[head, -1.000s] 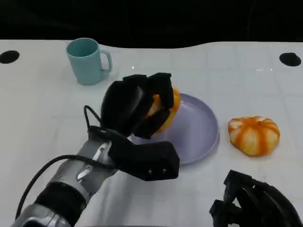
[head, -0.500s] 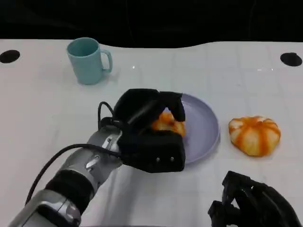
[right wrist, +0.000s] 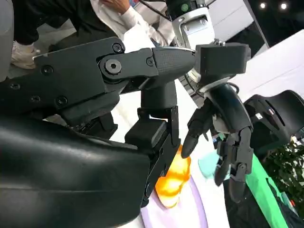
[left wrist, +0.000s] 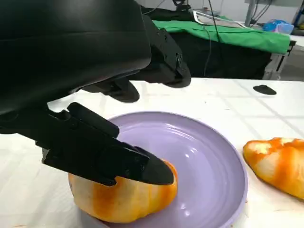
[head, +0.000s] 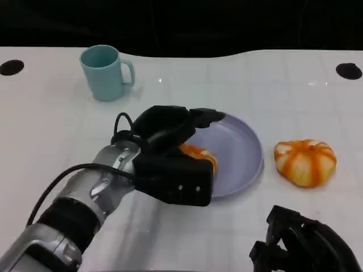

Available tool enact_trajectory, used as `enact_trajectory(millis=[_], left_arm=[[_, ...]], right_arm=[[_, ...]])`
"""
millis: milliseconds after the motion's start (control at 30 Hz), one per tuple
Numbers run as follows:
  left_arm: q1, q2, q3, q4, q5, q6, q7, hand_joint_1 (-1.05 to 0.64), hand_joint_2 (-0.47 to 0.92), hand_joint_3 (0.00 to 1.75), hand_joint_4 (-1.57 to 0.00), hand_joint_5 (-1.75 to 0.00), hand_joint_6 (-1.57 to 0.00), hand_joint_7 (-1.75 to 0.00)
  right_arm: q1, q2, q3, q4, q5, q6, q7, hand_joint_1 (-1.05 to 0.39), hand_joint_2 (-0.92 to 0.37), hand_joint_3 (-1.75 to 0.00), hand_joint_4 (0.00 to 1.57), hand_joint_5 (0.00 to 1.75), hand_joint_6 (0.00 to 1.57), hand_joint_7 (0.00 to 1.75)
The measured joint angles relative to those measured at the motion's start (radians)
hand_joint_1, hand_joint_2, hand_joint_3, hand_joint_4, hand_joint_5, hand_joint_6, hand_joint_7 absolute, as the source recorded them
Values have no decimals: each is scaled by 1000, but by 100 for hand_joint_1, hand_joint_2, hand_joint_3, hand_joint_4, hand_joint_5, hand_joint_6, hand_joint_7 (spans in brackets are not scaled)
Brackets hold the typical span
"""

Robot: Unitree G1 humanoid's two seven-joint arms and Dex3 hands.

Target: Grasp the bread from the table and place it into the plate.

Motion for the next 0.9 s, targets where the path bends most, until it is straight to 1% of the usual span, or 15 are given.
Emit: enact_trajectory(millis=[133, 300, 400, 433, 467, 500, 567, 667, 700, 733, 767, 800, 867, 900], left_arm=[[35, 34, 17, -81, -18, -9, -22, -70, 92, 25, -28, -18, -30, -1], [122, 71, 62, -191, -83, -28, -53, -67, 92, 24, -35, -22, -34, -3], [179, 86, 99, -261, -134, -37, -75, -61, 92, 20, -42, -27, -41, -6], [205, 86, 118, -289, -167, -40, -83, -59, 92, 19, -43, -34, -44, -6], [231, 85, 135, -314, -206, -46, -91, -57, 92, 18, -38, -56, -49, -5], [258, 82, 153, -334, -243, -54, -101, -56, 92, 18, -35, -66, -51, -5], [304, 77, 184, -369, -310, -65, -120, -47, 92, 15, -31, -92, -60, -9], [381, 45, 242, -426, -466, -84, -167, -42, 92, 14, -29, -111, -67, -14], [403, 35, 255, -438, -504, -95, -179, -42, 92, 15, -29, -123, -68, -20], [425, 25, 268, -447, -546, -110, -194, -42, 92, 16, -28, -129, -63, -32], [444, 15, 278, -453, -582, -121, -210, -44, 92, 19, -29, -134, -53, -60], [463, 7, 286, -458, -615, -130, -227, -45, 92, 21, -29, -137, -47, -74], [496, -3, 296, -469, -670, -145, -266, -46, 92, 25, -32, -145, -41, -96], [513, -7, 304, -476, -695, -153, -286, -47, 92, 26, -32, -147, -40, -101]], right_arm=[[0, 1, 1, 0, 0, 0, -1, -73, -92, -22, 90, 160, 78, 141], [-1, 1, 2, 0, 2, 0, -1, -74, -92, -22, 89, 161, 78, 141], [-1, 1, 4, 1, 0, -1, -1, -75, -92, -22, 89, 162, 79, 142], [-1, 1, 5, 0, -1, -2, -1, -75, -92, -23, 89, 162, 79, 142], [-1, 1, 6, 0, -1, -2, -1, -75, -92, -23, 89, 162, 79, 142], [-1, 1, 7, 0, -2, -2, -1, -75, -92, -23, 89, 162, 79, 142], [-2, 1, 9, 0, -3, -4, -2, -75, -92, -24, 89, 161, 78, 142], [-2, 1, 9, 0, -2, -2, -3, -74, -92, -24, 89, 161, 78, 142], [-2, 1, 9, -1, -2, -2, -4, -74, -92, -24, 89, 161, 78, 142], [-2, 1, 9, -1, -2, 0, -6, -74, -92, -24, 89, 161, 78, 142], [-1, 1, 9, -2, -2, 0, -7, -74, -92, -24, 89, 161, 78, 142], [-1, 1, 9, -2, -2, 0, -9, -73, -92, -24, 90, 161, 78, 142], [-1, 1, 9, -3, -2, 1, -10, -73, -92, -24, 90, 161, 78, 143], [-1, 1, 10, -3, -2, 1, -10, -73, -92, -24, 90, 161, 78, 143]])
